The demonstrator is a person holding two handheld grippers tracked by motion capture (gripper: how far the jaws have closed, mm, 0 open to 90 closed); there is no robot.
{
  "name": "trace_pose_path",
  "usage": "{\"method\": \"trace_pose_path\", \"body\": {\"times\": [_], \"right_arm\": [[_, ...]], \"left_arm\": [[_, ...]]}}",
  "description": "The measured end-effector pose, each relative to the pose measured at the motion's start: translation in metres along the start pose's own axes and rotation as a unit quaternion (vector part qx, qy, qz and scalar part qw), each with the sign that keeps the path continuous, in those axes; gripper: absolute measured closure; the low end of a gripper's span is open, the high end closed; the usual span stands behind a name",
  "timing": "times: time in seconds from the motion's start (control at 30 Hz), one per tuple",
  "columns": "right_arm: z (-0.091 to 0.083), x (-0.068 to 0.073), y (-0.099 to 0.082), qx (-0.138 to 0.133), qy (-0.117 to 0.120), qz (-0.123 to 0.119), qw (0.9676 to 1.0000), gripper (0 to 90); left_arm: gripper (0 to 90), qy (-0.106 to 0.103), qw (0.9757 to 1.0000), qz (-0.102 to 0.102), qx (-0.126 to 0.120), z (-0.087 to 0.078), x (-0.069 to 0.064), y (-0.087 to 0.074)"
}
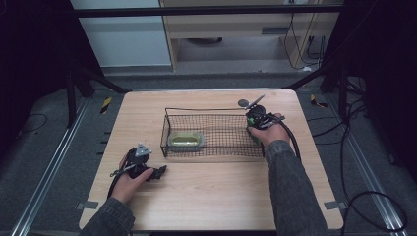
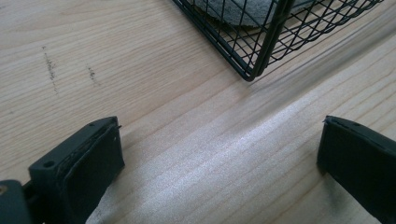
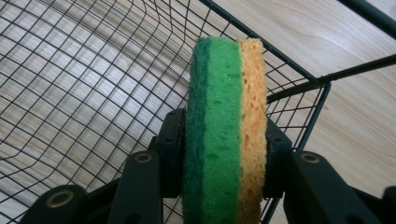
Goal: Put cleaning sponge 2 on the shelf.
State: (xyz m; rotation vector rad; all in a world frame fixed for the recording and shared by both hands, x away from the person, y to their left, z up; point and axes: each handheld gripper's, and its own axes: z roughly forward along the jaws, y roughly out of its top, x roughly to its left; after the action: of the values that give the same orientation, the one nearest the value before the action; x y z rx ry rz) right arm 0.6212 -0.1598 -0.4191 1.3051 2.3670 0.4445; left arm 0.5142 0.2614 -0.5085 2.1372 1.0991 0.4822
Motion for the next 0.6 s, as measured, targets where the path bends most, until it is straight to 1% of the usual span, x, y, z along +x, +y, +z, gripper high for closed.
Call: {"method": "trace_pose_path", "body": {"times": [0.1, 0.23, 0.3, 0.47, 0.5, 0.6], "right_arm": [[0.000, 0.001, 0.000, 0.000, 0.004, 0.000, 1.0000, 60.8], [-0.002, 0.003, 0.001, -0.001, 0.006, 0.003, 1.0000, 57.5], [-0.002, 0.004, 0.001, -0.001, 0.006, 0.000, 1.0000, 55.6], [-0.007, 0.008, 0.002, -0.003, 0.014, 0.003, 0.9999, 53.3], [-0.008, 0.009, 0.002, -0.005, 0.020, 0.003, 0.9998, 52.9], [-0.011, 0.012, 0.002, -0.007, 0.023, -0.001, 0.9997, 52.4]], "left_arm": [[0.0, 0.000, 1.0000, 0.000, 0.000, 0.000, 0.000, 0.000], [0.0, 0.000, 1.0000, 0.000, 0.000, 0.000, 0.000, 0.000], [0.0, 0.000, 1.0000, 0.000, 0.000, 0.000, 0.000, 0.000], [0.0, 0.000, 1.0000, 0.001, 0.000, 0.000, 0.000, 0.000], [0.0, 0.000, 1.0000, 0.001, 0.000, 0.000, 0.000, 0.000], [0.0, 0.000, 1.0000, 0.001, 0.000, 0.000, 0.000, 0.000]]}}
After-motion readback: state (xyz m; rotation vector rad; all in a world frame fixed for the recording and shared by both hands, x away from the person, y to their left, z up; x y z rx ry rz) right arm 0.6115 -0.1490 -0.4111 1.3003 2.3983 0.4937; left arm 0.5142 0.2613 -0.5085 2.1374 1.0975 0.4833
